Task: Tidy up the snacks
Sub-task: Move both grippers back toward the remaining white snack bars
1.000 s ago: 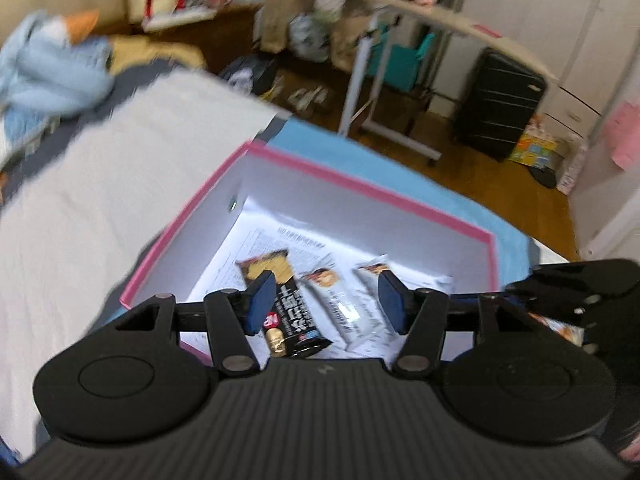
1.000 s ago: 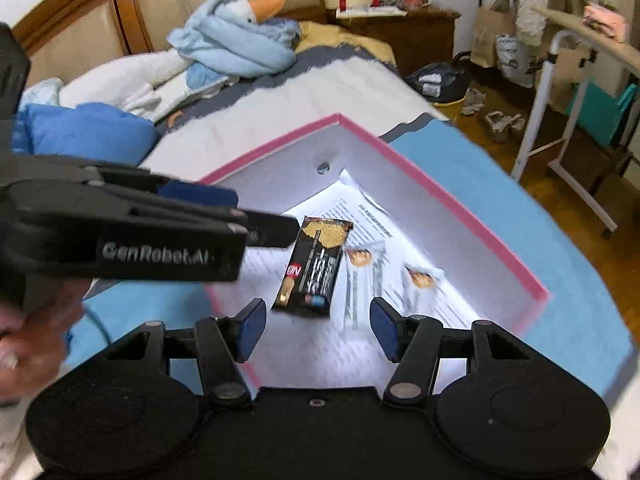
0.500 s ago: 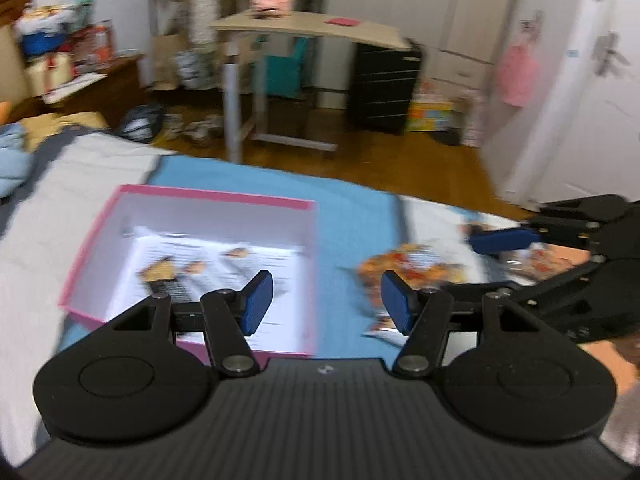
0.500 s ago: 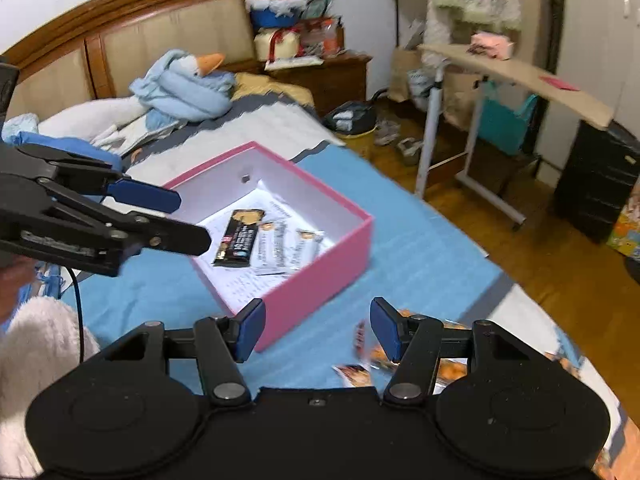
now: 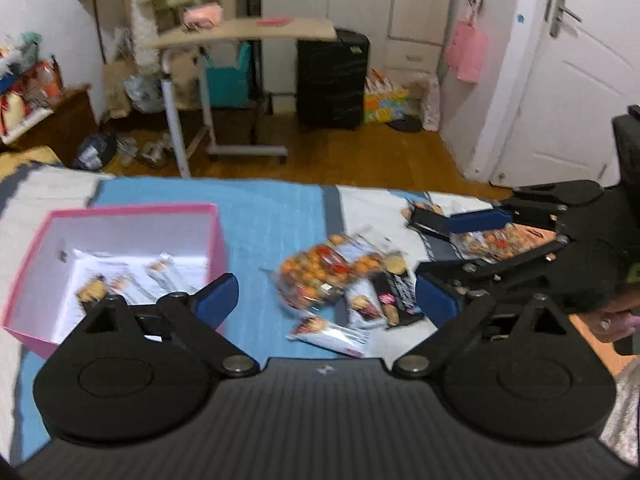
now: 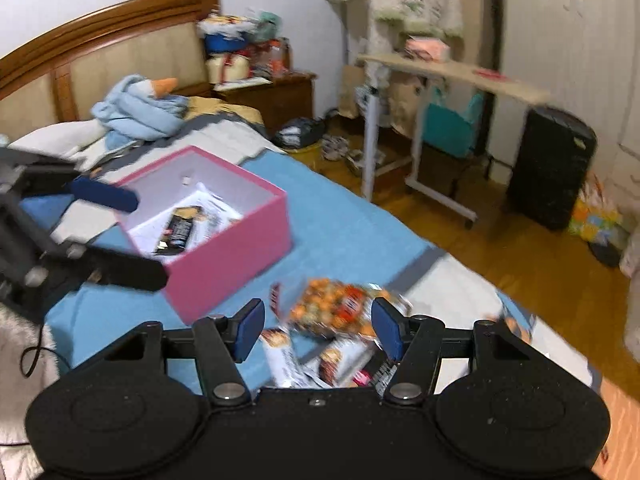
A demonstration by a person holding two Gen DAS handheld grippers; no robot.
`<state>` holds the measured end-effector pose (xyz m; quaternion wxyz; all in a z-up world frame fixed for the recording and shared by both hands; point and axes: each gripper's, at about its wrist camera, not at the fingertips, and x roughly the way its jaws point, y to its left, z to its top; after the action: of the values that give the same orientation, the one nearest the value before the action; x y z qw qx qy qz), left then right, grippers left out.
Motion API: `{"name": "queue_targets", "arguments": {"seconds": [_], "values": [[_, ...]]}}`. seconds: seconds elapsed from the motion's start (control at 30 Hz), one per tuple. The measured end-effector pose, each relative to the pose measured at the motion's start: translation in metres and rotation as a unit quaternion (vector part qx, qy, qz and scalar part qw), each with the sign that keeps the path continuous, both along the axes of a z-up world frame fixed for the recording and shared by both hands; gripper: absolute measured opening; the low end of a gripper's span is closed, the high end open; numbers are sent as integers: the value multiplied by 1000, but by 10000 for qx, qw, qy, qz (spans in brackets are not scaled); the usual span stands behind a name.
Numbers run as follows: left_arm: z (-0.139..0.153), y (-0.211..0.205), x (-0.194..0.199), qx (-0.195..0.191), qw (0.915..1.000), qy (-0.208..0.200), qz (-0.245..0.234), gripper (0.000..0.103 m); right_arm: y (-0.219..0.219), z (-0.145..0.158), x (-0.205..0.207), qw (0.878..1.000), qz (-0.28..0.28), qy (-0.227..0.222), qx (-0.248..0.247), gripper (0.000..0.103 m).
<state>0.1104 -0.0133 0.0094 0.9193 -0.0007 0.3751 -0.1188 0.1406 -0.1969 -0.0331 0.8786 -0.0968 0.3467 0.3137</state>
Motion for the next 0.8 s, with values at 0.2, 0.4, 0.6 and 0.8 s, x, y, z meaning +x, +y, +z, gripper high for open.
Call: {"name": "queue_targets", "arguments": {"seconds": [0.2, 0.4, 0.6, 0.8], "values": [[-29, -12, 22, -527, 9978, 410, 8, 98, -27, -30, 25, 9956, -561, 635, 391, 74], [-72, -1, 46, -656, 9934, 642, 689, 98, -20, -73, 35, 9958, -537, 745, 0, 70], [-117, 8, 58, -308, 9892, 788, 1194, 95, -2, -110, 40, 9954, -333, 898, 68, 64], [-155, 16, 68, -884, 9772, 1231, 1490, 88, 20, -128, 45, 9945, -410, 968, -23, 48]]}}
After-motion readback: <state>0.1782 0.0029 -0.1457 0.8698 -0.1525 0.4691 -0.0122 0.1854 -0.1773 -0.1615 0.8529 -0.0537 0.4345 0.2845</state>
